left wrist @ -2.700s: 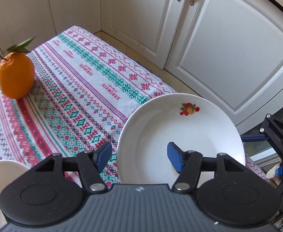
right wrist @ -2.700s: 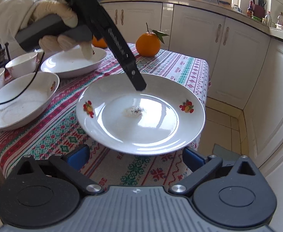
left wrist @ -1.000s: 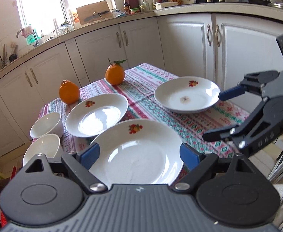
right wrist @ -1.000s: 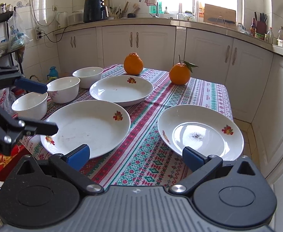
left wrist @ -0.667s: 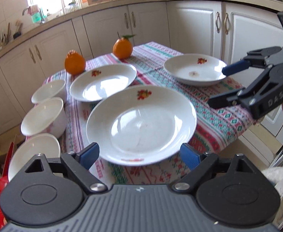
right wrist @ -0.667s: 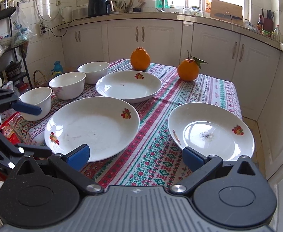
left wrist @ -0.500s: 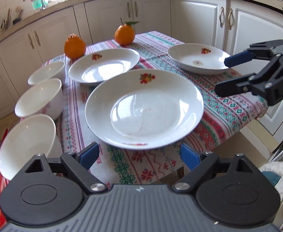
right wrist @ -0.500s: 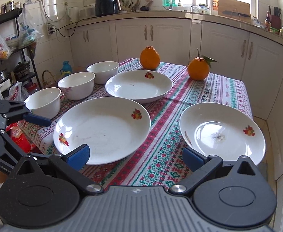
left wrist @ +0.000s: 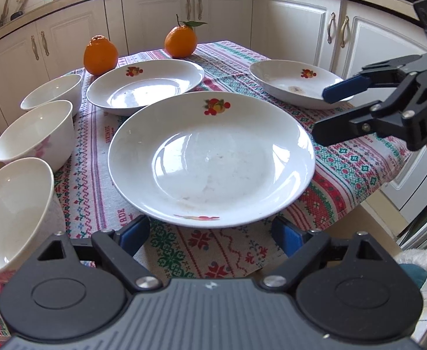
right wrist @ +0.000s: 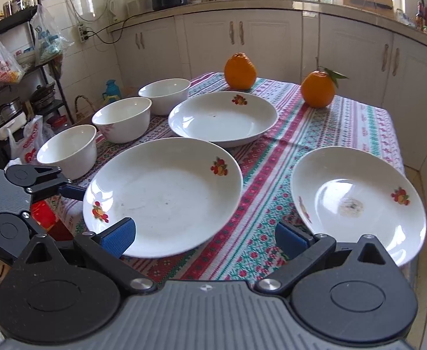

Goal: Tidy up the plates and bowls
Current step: 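Move the right gripper to the rim of another white decal plate, then grasp the white plate rim with the right gripper and lift it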

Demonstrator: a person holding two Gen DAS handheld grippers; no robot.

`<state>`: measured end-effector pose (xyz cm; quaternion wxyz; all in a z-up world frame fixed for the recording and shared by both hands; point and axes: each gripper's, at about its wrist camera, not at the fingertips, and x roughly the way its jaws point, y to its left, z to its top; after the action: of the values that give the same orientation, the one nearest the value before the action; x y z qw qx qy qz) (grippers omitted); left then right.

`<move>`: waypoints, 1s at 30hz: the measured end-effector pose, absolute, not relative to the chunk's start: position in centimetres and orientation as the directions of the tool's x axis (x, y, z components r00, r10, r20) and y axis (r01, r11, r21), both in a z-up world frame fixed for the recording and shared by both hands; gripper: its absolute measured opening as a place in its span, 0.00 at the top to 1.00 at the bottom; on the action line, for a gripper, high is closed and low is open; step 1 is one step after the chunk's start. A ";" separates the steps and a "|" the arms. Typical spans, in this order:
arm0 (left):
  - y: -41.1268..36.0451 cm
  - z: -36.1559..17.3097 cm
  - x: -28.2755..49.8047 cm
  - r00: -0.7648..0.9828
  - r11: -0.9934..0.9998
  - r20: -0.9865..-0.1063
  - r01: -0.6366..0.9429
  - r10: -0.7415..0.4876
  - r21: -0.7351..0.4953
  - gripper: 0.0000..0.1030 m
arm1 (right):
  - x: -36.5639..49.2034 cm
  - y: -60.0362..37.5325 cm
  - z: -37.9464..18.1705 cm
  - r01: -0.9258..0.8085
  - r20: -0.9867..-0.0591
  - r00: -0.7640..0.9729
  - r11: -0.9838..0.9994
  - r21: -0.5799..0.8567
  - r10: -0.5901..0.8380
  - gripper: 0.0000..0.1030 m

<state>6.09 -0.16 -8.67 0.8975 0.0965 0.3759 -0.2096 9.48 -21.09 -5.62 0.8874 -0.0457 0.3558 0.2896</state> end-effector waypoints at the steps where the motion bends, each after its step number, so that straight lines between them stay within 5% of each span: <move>1: -0.1 -8.7 6.2 0.630 0.894 -0.714 0.448 -0.307 0.010 0.10 | 9.8 -20.9 -5.6 -0.557 -0.659 0.571 0.821 0.128 0.490 0.00; 7: 0.2 -8.9 6.4 0.639 0.902 -0.707 0.433 -0.304 0.004 0.04 | 11.7 -19.4 -5.8 -0.605 -0.688 0.529 0.790 0.104 0.496 0.00; 25: 0.7 -8.6 6.3 0.640 0.887 -0.688 0.461 -0.342 -0.012 0.10 | 18.4 -17.5 -6.4 -0.694 -0.742 0.384 0.701 0.161 0.550 0.00; 30: 0.8 -8.6 6.4 0.640 0.880 -0.685 0.475 -0.349 -0.005 0.11 | 20.3 -16.9 -7.0 -0.701 -0.757 0.333 0.685 0.200 0.562 0.10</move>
<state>6.37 0.75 -8.56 0.9011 0.0882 0.3578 -0.2285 20.31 -16.90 -6.99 0.8123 -0.0815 0.4272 0.3885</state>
